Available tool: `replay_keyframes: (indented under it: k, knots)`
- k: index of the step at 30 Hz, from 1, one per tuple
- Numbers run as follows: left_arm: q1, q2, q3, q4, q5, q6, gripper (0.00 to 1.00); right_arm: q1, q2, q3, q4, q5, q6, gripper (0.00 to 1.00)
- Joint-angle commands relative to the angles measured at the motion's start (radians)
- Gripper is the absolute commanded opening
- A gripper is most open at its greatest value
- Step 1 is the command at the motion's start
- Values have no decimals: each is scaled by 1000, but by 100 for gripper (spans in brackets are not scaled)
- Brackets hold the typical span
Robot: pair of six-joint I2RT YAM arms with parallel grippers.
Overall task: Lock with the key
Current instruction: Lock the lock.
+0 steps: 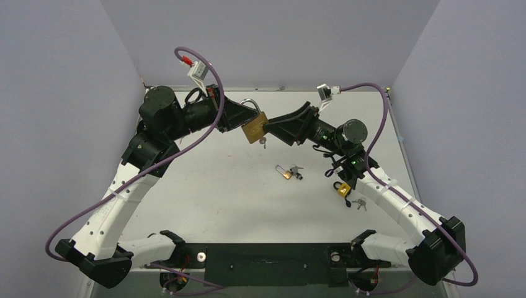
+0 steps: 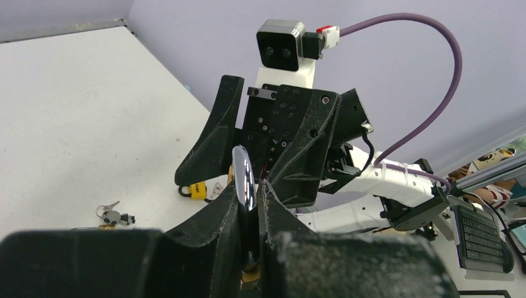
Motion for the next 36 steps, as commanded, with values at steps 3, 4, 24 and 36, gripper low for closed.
replay_keyframes:
  k: [3, 4, 24, 36]
  knots:
    - [0, -35, 88, 196, -4, -57, 0, 16, -6, -35, 223, -13, 84, 59]
    - [2, -33, 88, 201, 0, -61, 0, 22, -2, -40, 236, -17, 89, 56]
    - [54, -11, 55, 315, 56, -153, 0, 63, -8, -6, 196, -42, 44, 38]
    - [65, -7, 25, 306, 72, -147, 0, 64, 15, 36, 162, -32, 30, 30]
